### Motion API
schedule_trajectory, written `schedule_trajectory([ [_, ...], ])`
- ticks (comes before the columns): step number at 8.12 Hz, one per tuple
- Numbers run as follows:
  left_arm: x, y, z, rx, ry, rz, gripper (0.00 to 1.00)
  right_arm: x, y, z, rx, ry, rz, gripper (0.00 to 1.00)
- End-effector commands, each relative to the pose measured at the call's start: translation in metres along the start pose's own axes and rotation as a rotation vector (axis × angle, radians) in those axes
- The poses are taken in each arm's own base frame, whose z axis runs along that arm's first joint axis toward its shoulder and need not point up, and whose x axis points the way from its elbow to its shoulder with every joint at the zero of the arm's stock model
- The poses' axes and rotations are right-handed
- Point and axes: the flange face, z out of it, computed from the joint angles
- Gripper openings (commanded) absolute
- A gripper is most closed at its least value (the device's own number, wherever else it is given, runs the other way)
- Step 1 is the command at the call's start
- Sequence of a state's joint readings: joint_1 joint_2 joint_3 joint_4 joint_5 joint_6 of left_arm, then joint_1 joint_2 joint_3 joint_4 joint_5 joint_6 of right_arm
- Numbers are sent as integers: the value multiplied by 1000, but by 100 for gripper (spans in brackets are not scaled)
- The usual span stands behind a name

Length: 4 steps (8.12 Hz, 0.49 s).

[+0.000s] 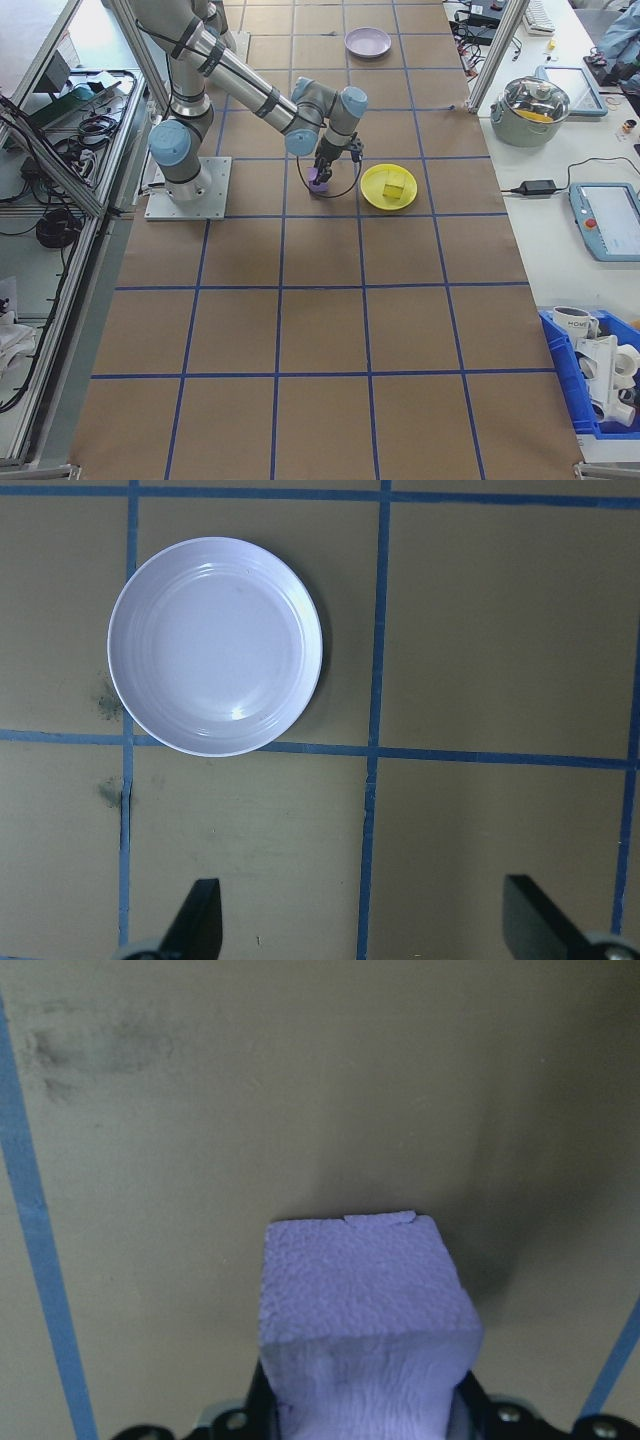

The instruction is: Sort blocks by color into plates

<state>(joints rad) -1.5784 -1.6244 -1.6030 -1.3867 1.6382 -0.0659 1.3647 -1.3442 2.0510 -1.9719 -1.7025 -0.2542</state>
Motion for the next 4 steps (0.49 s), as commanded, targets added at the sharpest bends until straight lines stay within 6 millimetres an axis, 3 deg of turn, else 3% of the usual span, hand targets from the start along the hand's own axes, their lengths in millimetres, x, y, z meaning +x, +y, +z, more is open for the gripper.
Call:
schedule_trajectory([
  [1, -1, 0, 0, 0, 0, -1, 100, -5, -2, -47, -11, -51, 34, 52],
  [2, 0, 0, -1, 3, -3, 0, 100, -33, -8, -72, -20, -165, 92, 52],
  [3, -1, 0, -1, 2, -5, -2, 100, -74, -14, -89, -3, -187, 142, 53],
  [4, 0, 0, -1, 1, 5, -5, 100, -123, -16, -93, 1, -190, 137, 57],
])
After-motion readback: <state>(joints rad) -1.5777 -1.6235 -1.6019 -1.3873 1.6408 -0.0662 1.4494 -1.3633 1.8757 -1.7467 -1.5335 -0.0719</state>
